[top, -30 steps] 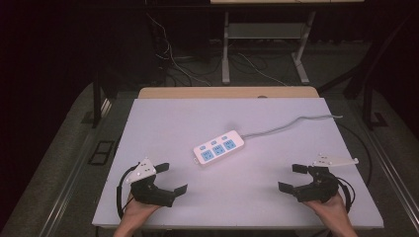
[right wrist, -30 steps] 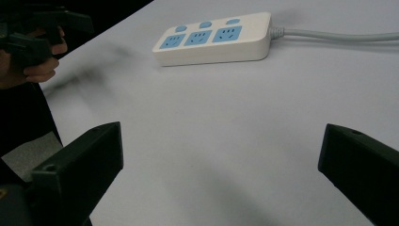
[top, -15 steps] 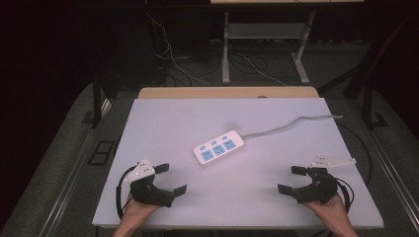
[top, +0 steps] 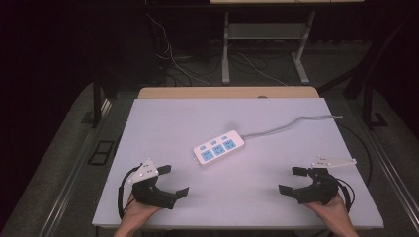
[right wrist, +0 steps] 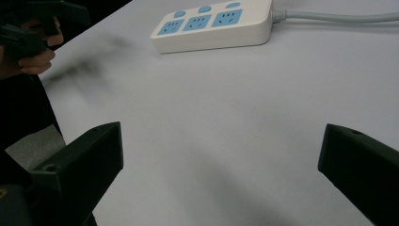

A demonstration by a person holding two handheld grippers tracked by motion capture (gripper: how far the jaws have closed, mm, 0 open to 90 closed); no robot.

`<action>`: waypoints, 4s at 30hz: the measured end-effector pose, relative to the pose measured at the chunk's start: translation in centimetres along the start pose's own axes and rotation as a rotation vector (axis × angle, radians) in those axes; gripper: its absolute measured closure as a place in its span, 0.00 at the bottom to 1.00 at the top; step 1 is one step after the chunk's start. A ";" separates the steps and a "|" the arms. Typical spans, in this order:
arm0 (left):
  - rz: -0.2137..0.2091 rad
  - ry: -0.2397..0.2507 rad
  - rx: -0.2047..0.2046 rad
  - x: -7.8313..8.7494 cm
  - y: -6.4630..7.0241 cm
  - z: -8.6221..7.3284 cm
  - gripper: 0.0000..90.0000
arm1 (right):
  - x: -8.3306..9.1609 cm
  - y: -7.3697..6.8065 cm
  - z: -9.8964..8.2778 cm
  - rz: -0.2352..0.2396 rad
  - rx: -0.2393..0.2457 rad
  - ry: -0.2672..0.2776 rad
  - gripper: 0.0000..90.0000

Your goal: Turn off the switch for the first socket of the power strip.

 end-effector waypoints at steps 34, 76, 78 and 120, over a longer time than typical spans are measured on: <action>-0.047 -0.132 -0.053 -0.9 -0.3 2.7 0.00 | 0.7 0.7 -0.2 -0.013 -0.018 0.017 0.00; -0.062 -0.195 -0.154 -4.5 -1.6 9.6 0.00 | 0.8 0.8 -0.3 -0.012 -0.026 0.013 0.00; -0.061 -0.196 -0.153 -4.6 -1.6 9.7 0.00 | 0.8 0.8 -0.3 -0.012 -0.025 0.013 0.00; -0.082 -0.304 -0.175 -10.4 -4.3 12.3 0.02 | 0.9 1.1 -0.5 -0.012 -0.033 0.005 0.00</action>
Point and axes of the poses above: each handheld gripper's, and its own axes: x roughly backward along the jaws, z roughly out of its top, y roughly to its right, the point moved 7 cm from there along -x, roughly forward along the jaws, and after that the axes turned 6 degrees about z, right-handed, at the moved point
